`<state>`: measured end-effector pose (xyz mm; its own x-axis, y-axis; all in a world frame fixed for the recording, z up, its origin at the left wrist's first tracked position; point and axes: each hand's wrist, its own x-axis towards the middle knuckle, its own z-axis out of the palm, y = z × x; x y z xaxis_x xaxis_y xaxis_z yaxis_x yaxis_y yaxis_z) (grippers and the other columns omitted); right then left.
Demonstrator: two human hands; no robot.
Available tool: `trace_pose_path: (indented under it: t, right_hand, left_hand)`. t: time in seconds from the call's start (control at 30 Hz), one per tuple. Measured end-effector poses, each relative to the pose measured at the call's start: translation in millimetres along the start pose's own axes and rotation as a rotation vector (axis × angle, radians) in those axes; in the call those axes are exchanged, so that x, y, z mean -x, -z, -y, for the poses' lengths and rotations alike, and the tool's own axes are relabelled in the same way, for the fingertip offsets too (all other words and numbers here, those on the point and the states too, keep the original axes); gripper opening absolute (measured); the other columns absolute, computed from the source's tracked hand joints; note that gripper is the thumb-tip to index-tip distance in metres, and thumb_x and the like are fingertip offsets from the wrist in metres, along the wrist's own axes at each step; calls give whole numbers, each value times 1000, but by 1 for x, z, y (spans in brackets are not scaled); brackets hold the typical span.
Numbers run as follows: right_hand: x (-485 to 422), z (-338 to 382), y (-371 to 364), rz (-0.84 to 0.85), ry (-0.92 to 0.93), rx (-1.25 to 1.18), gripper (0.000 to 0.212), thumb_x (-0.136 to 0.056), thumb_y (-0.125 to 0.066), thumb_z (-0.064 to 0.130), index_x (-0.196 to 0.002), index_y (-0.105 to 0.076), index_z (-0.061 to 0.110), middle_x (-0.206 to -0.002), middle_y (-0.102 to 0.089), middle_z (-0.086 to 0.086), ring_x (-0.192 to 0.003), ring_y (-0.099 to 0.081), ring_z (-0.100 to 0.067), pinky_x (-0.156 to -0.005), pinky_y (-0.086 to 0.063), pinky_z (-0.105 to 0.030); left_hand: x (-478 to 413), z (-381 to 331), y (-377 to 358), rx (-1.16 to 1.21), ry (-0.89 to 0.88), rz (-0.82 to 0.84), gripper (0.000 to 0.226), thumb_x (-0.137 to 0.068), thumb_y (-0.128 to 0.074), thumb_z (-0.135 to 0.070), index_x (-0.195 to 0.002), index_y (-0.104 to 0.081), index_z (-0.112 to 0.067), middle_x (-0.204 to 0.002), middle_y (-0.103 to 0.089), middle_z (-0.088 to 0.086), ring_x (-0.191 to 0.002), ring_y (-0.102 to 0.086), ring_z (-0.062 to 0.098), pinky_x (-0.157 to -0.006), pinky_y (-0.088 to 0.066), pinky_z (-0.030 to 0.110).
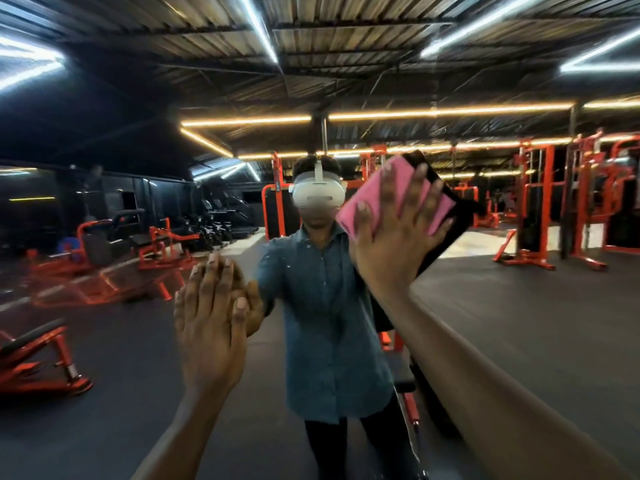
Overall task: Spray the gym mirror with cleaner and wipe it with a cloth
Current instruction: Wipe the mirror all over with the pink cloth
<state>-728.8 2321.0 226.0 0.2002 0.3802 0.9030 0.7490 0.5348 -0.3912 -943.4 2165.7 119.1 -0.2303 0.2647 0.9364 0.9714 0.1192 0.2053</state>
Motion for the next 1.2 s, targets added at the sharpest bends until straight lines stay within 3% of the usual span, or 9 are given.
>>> trace_pose_path:
  t: [0.17, 0.3, 0.43, 0.53, 0.67, 0.87, 1.0, 1.1, 1.2]
  right_hand:
    - [41, 64, -14, 93, 367, 1, 69, -106, -32, 61, -166, -13, 34, -174, 0, -9, -160, 2, -35, -122, 1, -69]
    - [134, 32, -27, 258, 574, -78, 66, -106, -38, 58, -165, -13, 40, -175, 5, 2, -161, 4, -29, -122, -3, -68]
    - [154, -16, -25, 251, 462, -21, 66, -103, -36, 62, -163, -18, 43, -175, 0, 3, -161, 0, -29, -123, -3, -64]
    - [105, -24, -16, 131, 184, 48, 70, -103, -37, 59, -165, -16, 35, -175, 0, -6, -161, 2, -33, -122, -4, -70]
    - [16, 19, -8, -22, -41, 41, 71, -105, -17, 67, -166, -12, 31, -174, -6, -11, -160, -5, -37, -121, -10, -69]
    - [29, 104, -21, 82, 374, 33, 72, -104, -31, 65, -166, -14, 33, -174, -2, -9, -160, 1, -35, -123, 6, -68]
    - [136, 94, -42, 254, 662, -43, 69, -105, -40, 61, -165, -15, 39, -175, 3, -1, -161, 5, -29, -120, -9, -70]
    - [175, 78, -51, 279, 639, -36, 69, -102, -45, 62, -163, -15, 47, -175, 2, 8, -161, 2, -23, -121, -13, -66]
    - [160, 82, -50, 227, 479, -26, 73, -101, -41, 63, -164, -12, 41, -175, 3, 1, -161, 4, -29, -123, 3, -64]
  left_hand:
    - [1, 9, 3, 40, -17, 34, 59, -106, -28, -35, -162, -34, -19, -172, -24, -4, -160, -16, 15, -126, -20, 55]
    - [4, 20, 7, 87, -62, 76, 58, -107, -27, -35, -163, -32, -17, -172, -24, -4, -160, -13, 12, -127, -19, 54]
    - [5, 29, 9, 81, -89, 119, 58, -108, -29, -34, -163, -31, -16, -173, -20, -6, -160, -12, 14, -125, -23, 57]
    - [5, 29, 12, 95, -85, 155, 59, -109, -25, -39, -164, -26, -19, -174, -16, -9, -161, -9, 13, -126, -21, 56]
    - [4, 28, 13, 118, -87, 173, 60, -110, -19, -46, -165, -22, -22, -174, -12, -11, -161, -7, 12, -127, -19, 54]
    - [0, 45, 29, 227, -107, 80, 56, -108, -29, -37, -162, -35, -22, -170, -28, -11, -156, -25, 10, -124, -27, 48]
    - [9, 78, 36, 191, -37, -36, 54, -106, -33, -31, -156, -45, -14, -166, -36, -5, -154, -32, 20, -123, -28, 53]
    - [20, 105, 42, 96, -17, -14, 55, -106, -32, -33, -157, -44, -13, -168, -33, -2, -157, -27, 23, -125, -24, 54]
    - [22, 134, 52, 18, 4, 15, 58, -106, -32, -34, -159, -40, -12, -170, -30, 1, -158, -22, 22, -125, -23, 56]
